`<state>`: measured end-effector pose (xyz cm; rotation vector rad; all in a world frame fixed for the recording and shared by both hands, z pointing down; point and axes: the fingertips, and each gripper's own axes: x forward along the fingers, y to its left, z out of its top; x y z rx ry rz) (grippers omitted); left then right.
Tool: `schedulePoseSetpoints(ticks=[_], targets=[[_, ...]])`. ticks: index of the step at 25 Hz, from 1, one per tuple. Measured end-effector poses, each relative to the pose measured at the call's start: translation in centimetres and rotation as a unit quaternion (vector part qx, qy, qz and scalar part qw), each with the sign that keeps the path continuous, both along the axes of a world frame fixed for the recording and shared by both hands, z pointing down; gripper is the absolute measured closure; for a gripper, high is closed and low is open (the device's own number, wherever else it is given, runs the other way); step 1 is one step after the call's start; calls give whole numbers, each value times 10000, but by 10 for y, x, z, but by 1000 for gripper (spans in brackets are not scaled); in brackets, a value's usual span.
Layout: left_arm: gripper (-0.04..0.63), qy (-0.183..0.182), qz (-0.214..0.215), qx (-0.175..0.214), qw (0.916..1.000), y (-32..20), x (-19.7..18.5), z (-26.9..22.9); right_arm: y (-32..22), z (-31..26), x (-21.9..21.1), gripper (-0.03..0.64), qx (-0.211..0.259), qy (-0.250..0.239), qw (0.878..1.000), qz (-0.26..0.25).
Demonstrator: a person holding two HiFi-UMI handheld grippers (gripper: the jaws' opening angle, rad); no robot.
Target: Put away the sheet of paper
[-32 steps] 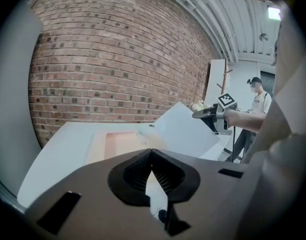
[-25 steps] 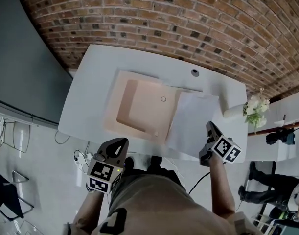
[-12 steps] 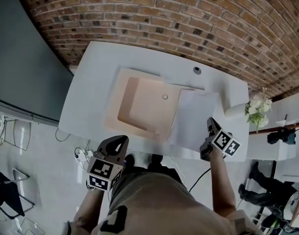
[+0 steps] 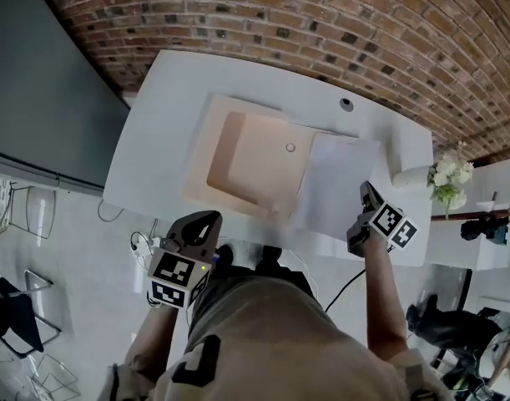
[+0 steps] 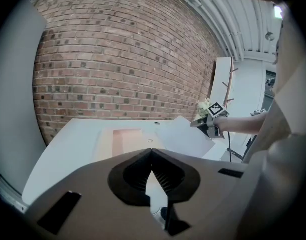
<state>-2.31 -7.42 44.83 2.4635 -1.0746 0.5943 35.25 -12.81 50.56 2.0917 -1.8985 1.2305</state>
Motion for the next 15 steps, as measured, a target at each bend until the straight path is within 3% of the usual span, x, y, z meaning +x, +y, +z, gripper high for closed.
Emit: schedulePoseSetpoints(ticks=[15], targets=[[581,-22,-88,-28,10000,4,-13,3,-3,15,-11,594,-88,-98,9999,43]])
